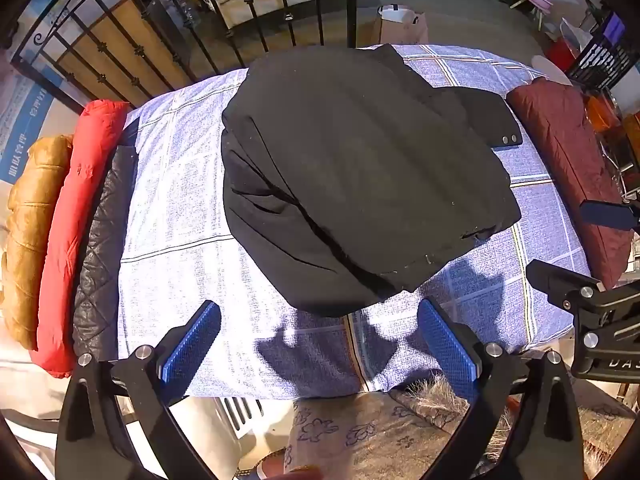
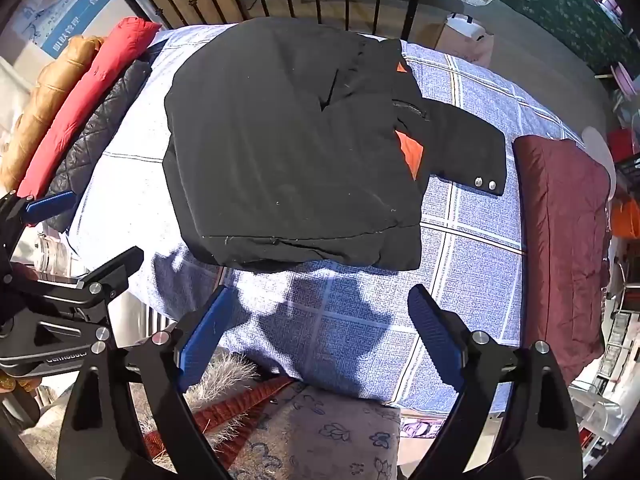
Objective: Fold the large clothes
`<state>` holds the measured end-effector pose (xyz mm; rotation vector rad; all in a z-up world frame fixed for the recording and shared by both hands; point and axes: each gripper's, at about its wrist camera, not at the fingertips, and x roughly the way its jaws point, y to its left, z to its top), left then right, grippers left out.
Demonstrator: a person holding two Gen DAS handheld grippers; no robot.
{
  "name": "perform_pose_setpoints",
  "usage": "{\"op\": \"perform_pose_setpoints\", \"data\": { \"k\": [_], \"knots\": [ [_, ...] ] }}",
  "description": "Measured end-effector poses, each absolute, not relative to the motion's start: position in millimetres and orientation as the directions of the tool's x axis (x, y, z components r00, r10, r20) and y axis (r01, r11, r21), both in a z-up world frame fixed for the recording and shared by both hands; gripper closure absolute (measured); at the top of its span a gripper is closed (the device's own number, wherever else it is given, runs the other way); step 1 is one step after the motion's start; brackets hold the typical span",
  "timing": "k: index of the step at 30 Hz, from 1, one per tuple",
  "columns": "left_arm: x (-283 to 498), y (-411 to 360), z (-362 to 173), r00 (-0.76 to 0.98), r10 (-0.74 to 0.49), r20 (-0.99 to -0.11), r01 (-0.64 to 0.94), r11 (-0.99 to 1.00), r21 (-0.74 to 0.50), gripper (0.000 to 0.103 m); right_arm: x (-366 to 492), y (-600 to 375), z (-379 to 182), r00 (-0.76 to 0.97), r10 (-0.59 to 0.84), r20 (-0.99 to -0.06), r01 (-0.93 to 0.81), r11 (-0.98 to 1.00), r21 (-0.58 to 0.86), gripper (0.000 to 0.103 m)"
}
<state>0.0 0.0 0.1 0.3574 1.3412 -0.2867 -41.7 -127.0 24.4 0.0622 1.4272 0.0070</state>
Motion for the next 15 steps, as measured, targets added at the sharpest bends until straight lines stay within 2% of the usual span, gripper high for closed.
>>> {"op": "perform_pose_setpoints", "data": {
  "k": [15],
  "knots": [
    [-2.0, -0.1, 0.2, 0.199, 0.013, -0.98, 0.401, 0.911, 0.094, 0.006, -42.9, -130.5, 24.5, 0.138, 0.058, -0.989, 0.029, 0.998, 0.063, 0.015]
  ]
}}
